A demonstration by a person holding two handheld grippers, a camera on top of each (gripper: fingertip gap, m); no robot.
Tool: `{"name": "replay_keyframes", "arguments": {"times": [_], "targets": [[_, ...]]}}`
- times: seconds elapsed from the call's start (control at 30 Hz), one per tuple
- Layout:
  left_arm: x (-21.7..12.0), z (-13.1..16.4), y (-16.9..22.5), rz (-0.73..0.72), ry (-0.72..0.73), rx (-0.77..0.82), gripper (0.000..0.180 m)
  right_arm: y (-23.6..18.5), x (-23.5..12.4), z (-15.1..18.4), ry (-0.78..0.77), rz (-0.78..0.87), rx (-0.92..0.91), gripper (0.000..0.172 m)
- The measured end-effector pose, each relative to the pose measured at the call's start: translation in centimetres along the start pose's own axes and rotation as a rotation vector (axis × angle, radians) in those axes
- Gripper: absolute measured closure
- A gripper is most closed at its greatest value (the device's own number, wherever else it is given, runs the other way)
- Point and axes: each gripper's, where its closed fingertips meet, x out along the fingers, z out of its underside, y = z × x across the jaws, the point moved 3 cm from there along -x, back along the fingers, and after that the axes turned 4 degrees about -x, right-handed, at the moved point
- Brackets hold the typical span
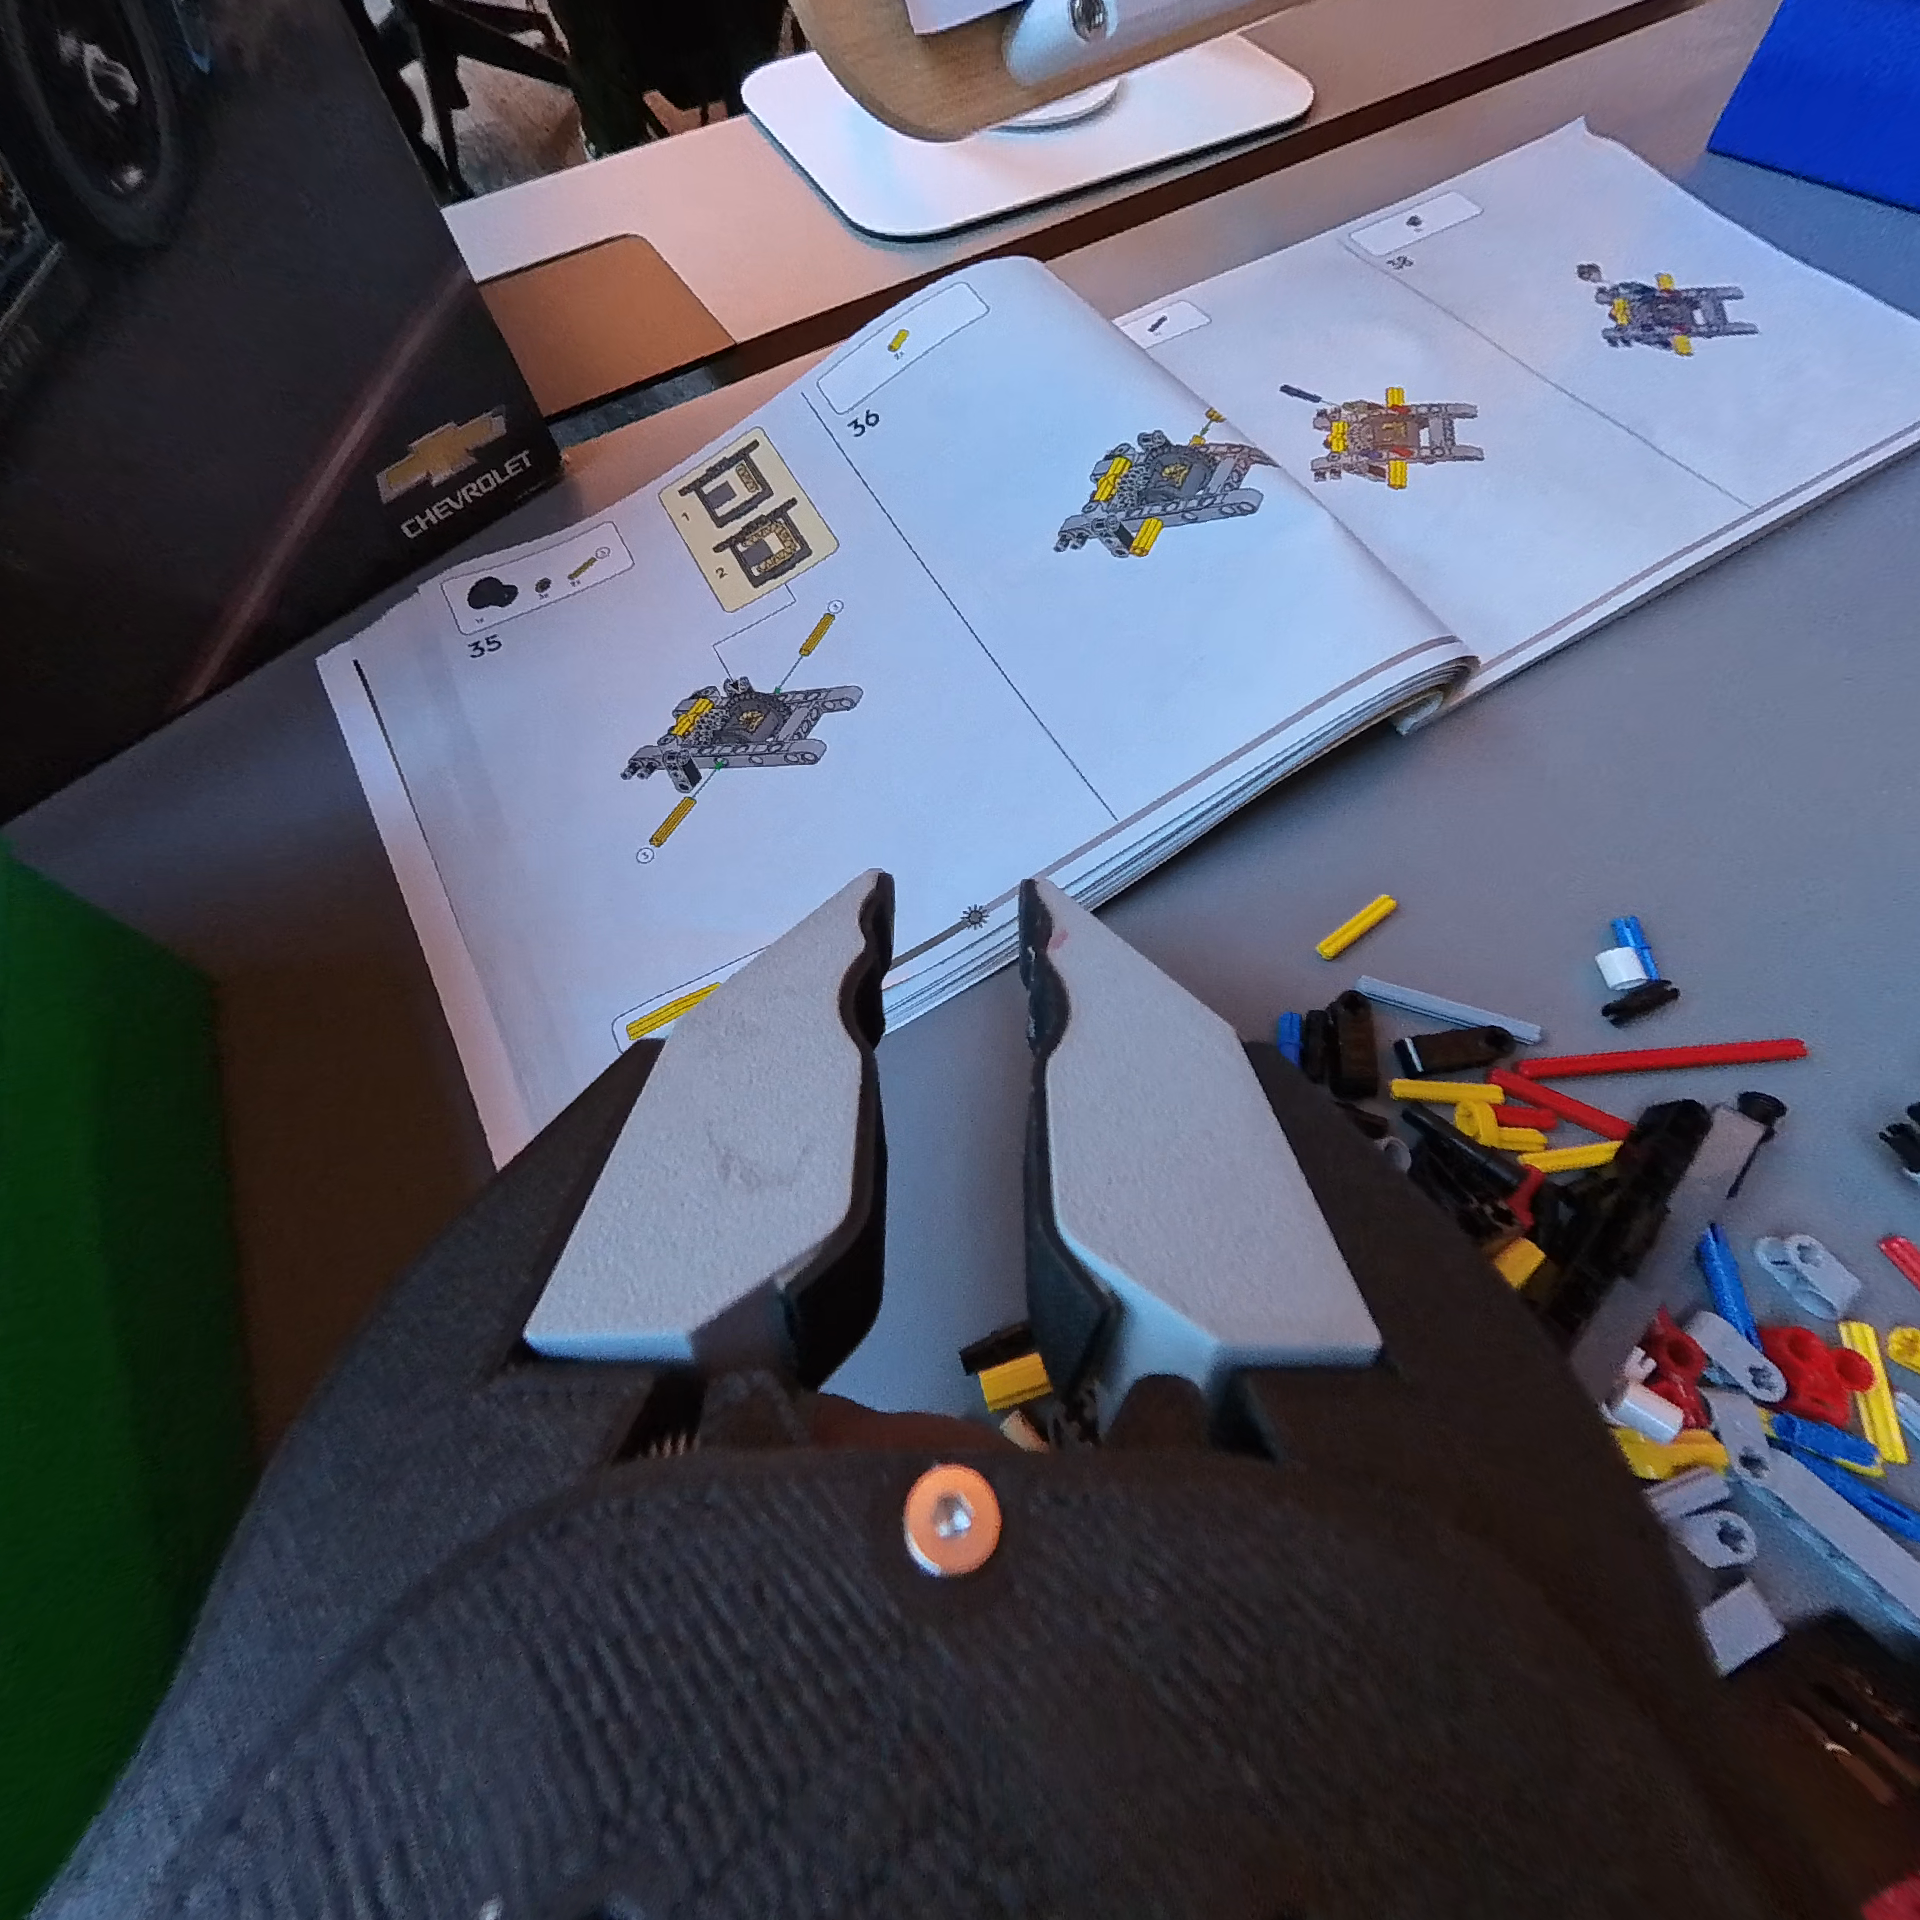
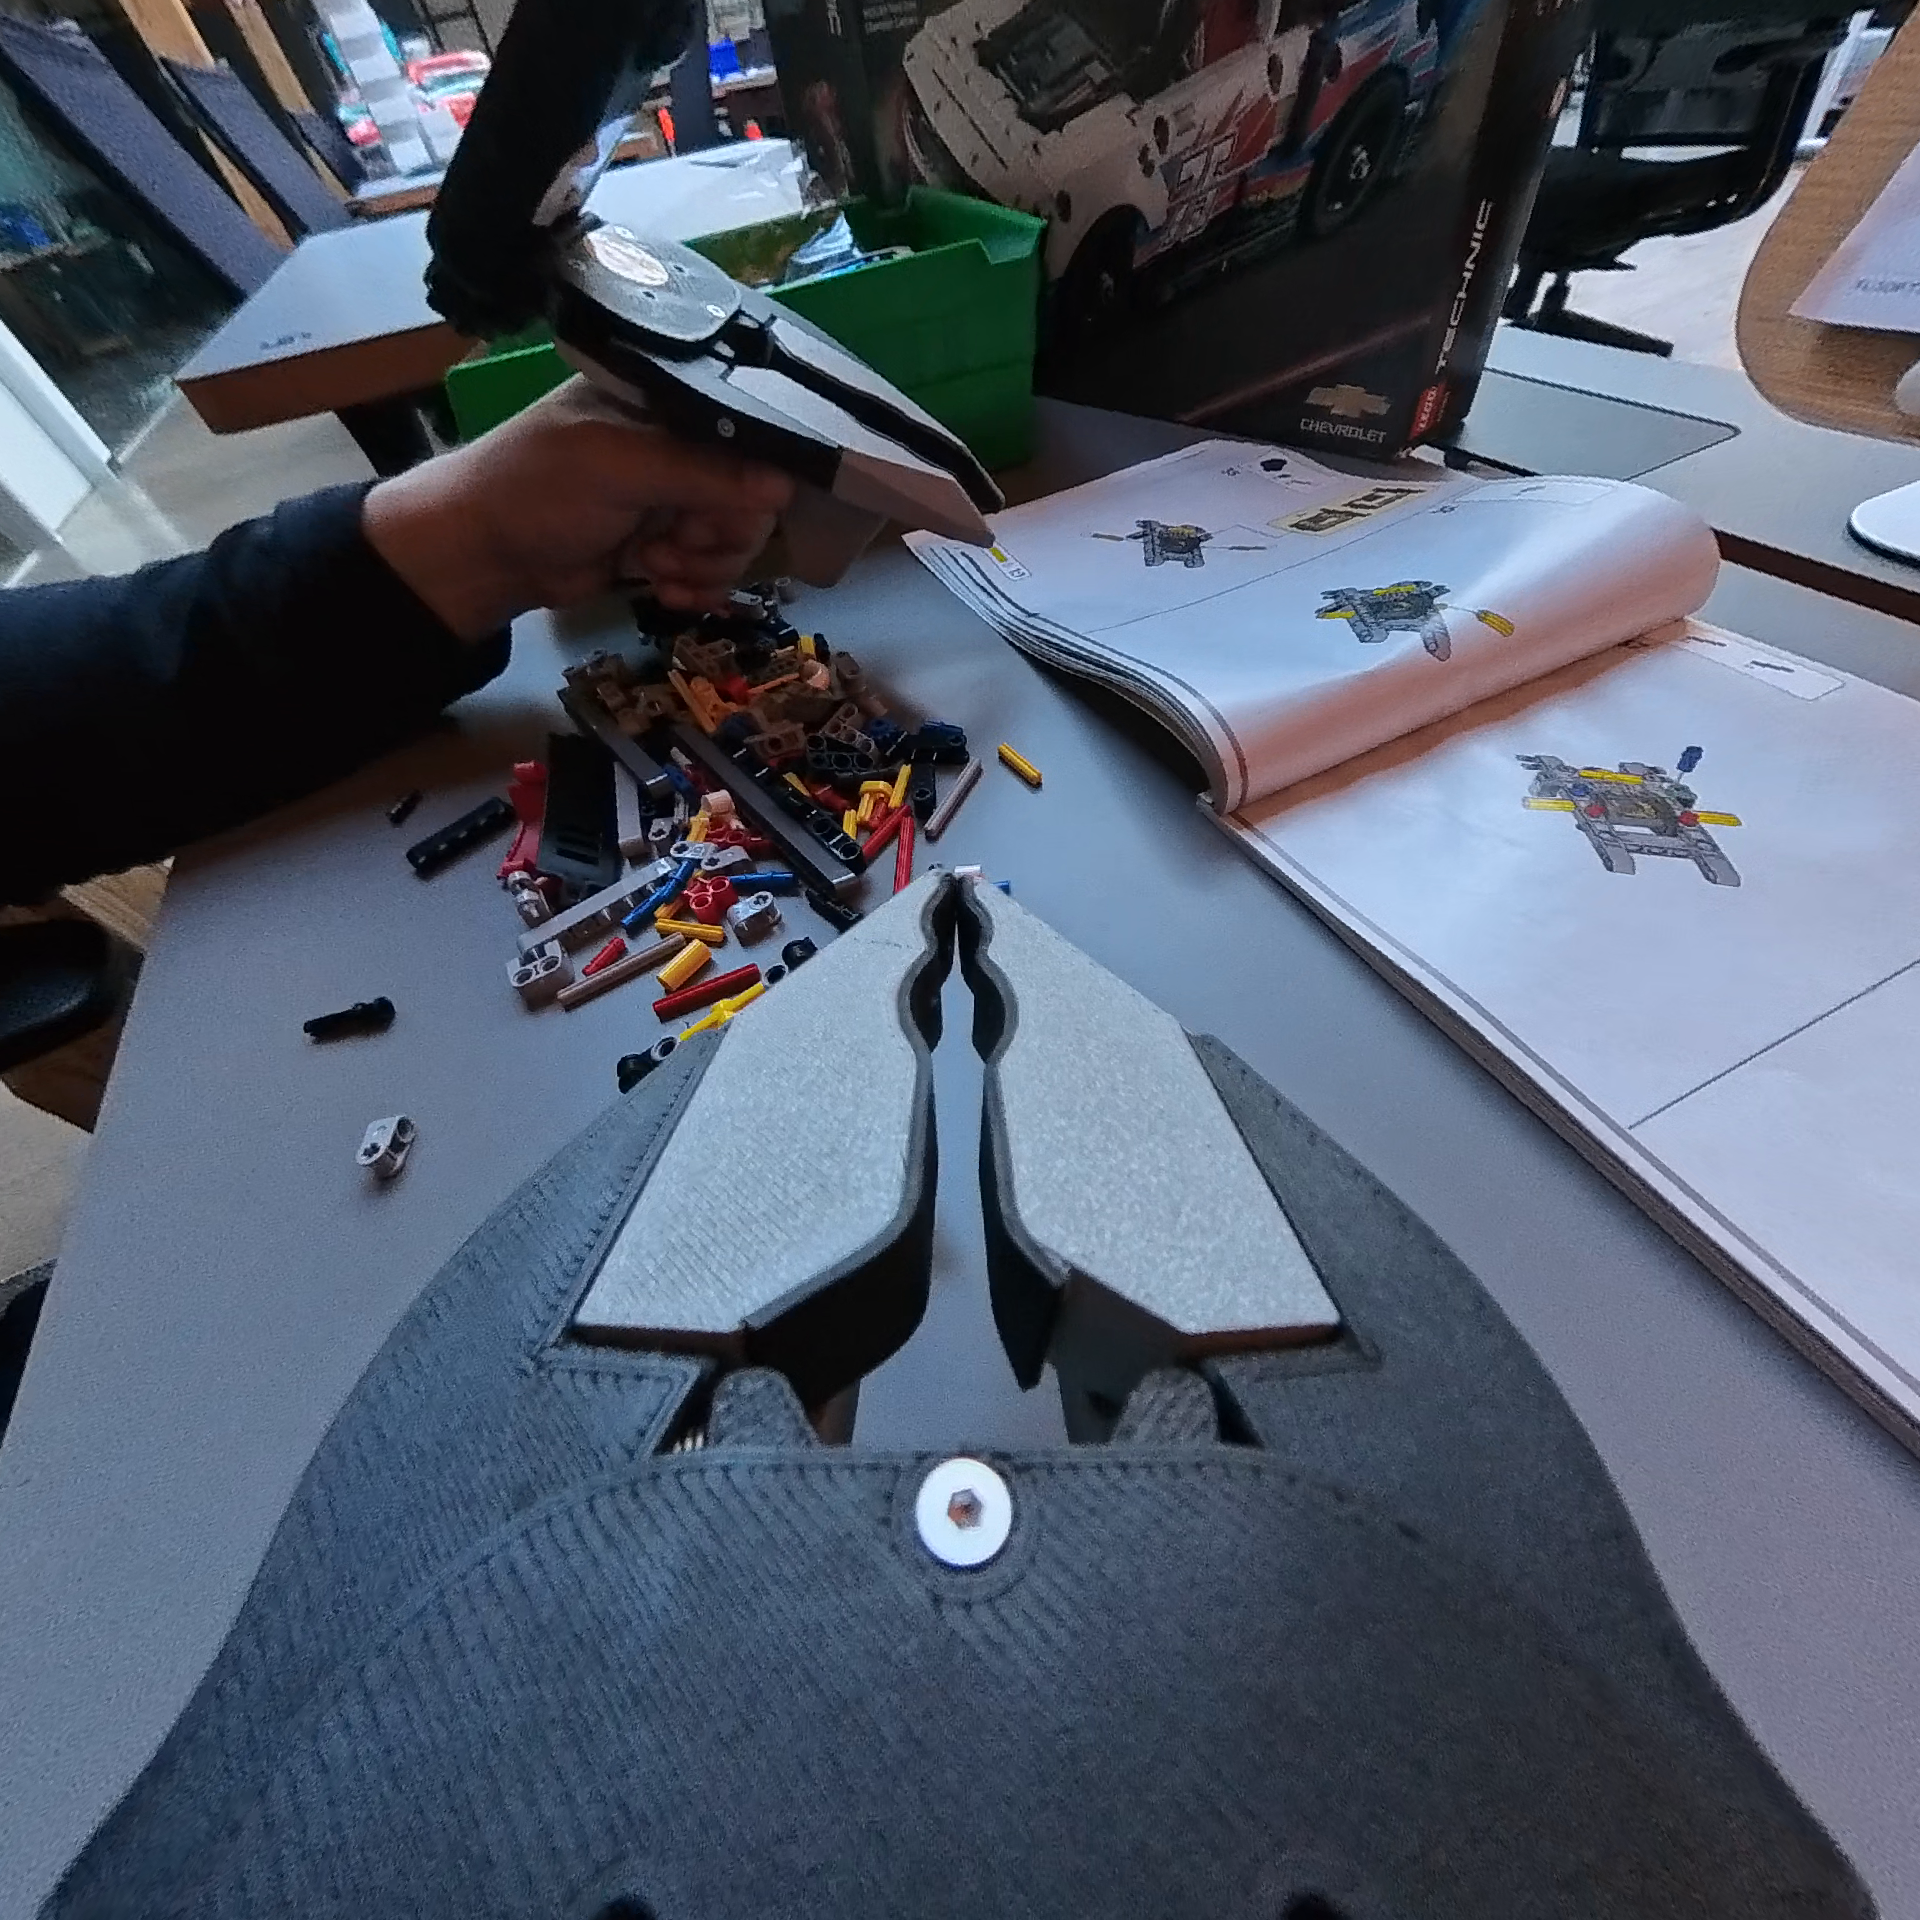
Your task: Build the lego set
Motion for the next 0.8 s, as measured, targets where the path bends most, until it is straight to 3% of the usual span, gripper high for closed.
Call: {"name": "replay_keyframes", "arguments": {"times": [0.17, 0.2, 0.23, 0.27, 0.8], "targets": [[-0.01, 0.02, 0.01, -0.002, 0.0, 0.005, 0.159, 0.12, -0.03, -0.03, 0.004, -0.011, 0.019, 0.172], [0.02, 0.04, 0.05, -0.002, -0.002, 0.008, 0.159, -0.21, -0.11, -0.15, 0.016, -0.042, 0.014, 0.168], [0.03, 0.05, 0.08, -0.003, -0.003, 0.011, 0.159, -0.31, -0.2, -0.27, 0.028, -0.054, 0.013, 0.15], [0.04, 0.06, 0.11, -0.003, -0.004, 0.014, 0.159, -0.3, -0.28, -0.34, 0.035, -0.057, 0.016, 0.148], [-0.02, -0.02, 0.15, -0.004, -0.001, 0.02, 0.159, -0.65, -0.48, -0.48, 0.052, -0.111, 0.028, 0.145]]}}
